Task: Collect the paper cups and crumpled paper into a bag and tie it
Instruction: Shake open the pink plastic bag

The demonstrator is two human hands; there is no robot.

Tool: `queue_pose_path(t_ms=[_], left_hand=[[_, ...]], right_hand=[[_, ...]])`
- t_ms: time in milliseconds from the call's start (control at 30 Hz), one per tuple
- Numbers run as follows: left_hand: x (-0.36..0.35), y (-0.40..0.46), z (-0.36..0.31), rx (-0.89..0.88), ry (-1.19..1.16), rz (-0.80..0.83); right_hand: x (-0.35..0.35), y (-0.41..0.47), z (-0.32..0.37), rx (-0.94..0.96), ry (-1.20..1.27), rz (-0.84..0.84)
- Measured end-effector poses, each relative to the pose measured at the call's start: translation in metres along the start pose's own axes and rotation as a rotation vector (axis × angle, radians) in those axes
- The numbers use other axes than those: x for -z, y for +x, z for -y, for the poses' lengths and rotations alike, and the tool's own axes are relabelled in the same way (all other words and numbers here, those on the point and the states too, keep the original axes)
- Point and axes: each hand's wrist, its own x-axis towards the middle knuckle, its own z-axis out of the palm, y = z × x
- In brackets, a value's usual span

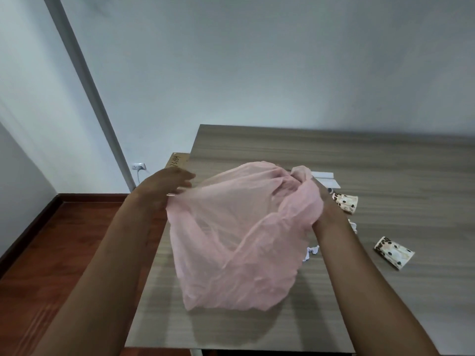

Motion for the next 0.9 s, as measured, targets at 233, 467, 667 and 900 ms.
queue_pose_path(t_ms=[233,467,667,900], left_hand=[[-0.051,-0.038,-0.039,-0.469,0.358,0.332],[-0.05,-0.043,-0.041,-0.28,-0.07,0.314],[-0.023,-0.024,-0.042,-0.066,-0.185,0.0],[0.007,-0.01,-0.02,0.121,-0.505,0.237]], right_hand=[[-0.025,0.013,-0.005,-0.011,0.003,-0.013],[-0.011,-0.006,0.01,0.059,-0.967,-0.014],[0.018,-0.015,0.012,0.356,-1.014,-0.305],[0.019,0.003,0.007,-0.028,-0.213,-0.144]])
